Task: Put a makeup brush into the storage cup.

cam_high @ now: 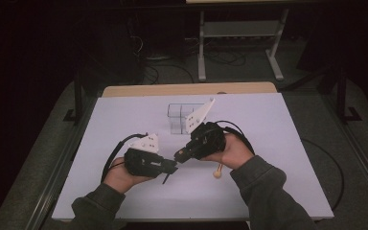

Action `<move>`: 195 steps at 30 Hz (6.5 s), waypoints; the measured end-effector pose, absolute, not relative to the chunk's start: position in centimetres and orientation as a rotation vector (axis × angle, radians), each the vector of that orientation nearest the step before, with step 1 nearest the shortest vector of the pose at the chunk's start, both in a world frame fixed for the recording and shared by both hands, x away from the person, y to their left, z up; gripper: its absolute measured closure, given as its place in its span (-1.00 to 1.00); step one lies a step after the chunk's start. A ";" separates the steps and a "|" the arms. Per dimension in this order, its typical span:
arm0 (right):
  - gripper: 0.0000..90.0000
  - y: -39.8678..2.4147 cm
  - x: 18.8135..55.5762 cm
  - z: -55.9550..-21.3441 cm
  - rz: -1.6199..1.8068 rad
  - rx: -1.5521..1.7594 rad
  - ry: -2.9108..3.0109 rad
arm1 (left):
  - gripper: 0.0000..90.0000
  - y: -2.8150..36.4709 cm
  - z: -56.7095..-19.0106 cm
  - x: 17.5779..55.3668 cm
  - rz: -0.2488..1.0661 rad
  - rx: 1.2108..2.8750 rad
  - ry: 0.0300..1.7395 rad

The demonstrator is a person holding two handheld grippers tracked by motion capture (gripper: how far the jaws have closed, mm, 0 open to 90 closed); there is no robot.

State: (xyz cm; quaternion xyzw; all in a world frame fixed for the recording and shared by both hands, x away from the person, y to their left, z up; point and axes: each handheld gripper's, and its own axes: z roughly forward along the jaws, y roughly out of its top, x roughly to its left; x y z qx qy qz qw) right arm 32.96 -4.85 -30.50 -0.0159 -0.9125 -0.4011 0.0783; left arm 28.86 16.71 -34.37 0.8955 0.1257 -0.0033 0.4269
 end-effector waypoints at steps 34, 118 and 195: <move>0.85 -3.9 33.1 -29.9 -1.109 0.035 -2.795 | 0.65 16.3 -34.3 29.3 -0.074 2.229 0.350; -0.20 -19.3 31.4 -38.8 -1.407 -0.741 -2.685 | 0.85 18.0 -30.9 36.4 -0.034 2.072 0.515; -0.28 -22.6 30.8 -39.8 -1.447 -0.851 -2.683 | 0.85 17.3 -28.6 48.0 0.116 1.875 0.906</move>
